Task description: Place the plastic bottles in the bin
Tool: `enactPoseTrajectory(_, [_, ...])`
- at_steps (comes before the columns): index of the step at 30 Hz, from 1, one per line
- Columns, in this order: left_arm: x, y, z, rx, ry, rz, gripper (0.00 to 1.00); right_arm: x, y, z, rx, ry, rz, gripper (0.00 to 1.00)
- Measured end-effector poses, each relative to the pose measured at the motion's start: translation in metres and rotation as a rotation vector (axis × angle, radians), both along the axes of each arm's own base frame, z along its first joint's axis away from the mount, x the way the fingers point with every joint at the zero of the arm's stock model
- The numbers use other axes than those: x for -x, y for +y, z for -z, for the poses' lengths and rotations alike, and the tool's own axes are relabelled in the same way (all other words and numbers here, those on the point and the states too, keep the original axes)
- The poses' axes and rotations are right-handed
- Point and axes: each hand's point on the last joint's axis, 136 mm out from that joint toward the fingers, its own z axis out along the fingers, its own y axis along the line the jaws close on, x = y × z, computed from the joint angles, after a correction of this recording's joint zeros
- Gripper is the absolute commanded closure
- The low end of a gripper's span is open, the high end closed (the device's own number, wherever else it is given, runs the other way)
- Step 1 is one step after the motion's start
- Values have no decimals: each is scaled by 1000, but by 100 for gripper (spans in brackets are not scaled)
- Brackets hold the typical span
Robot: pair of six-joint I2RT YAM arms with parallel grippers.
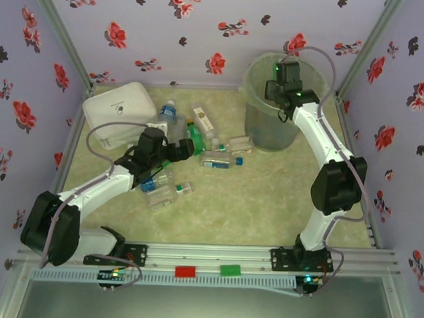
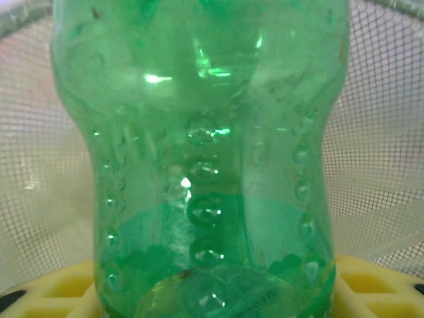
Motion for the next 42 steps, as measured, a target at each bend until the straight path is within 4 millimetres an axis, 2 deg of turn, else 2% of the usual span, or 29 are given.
enactPoseTrajectory(4, [1, -2, 1, -8, 9, 8, 0, 1, -1, 3, -14, 11, 8, 18])
enactPoseTrajectory(7, [1, -3, 1, -11, 12, 10, 0, 1, -1, 1, -25, 5, 16, 8])
enactPoseTrajectory(10, [2, -2, 3, -17, 19, 11, 0, 4, -1, -11, -37, -19, 18, 1])
enactPoseTrajectory(13, [4, -1, 3, -27, 23, 13, 0, 12, -1, -38, -68, -76, 9, 0])
enactPoseTrajectory(16, [8, 5, 1, -52, 22, 7, 0, 27, 7, -80, -130, -181, -38, 0])
enactPoseTrajectory(18, [12, 11, -6, -63, 9, -1, 0, 44, 15, -106, -181, -257, -82, 0])
enactPoseTrajectory(20, [17, 17, -13, -74, -2, -8, 0, 62, 30, -125, -221, -314, -137, 0])
enactPoseTrajectory(23, [27, 28, -21, -97, -11, -19, 0, 90, 68, -133, -268, -359, -253, 0])
enactPoseTrajectory(25, [36, 35, -19, -115, 2, -28, 0, 105, 95, -124, -291, -351, -327, 0])
enactPoseTrajectory(27, [46, 43, -11, -139, 34, -32, 0, 117, 120, -105, -311, -312, -392, 0])
enactPoseTrajectory(29, [58, 51, 4, -170, 83, -35, 0, 129, 143, -81, -325, -263, -450, 0])
enactPoseTrajectory(32, [77, 63, 28, -207, 167, -40, 0, 145, 168, -46, -341, -194, -503, 0])
enactPoseTrajectory(37, [106, 73, 56, -225, 273, -41, 0, 161, 193, 1, -384, -100, -545, 0])
enactPoseTrajectory(42, [121, 70, 69, -234, 328, -15, 0, 160, 201, 35, -430, -27, -523, 0])
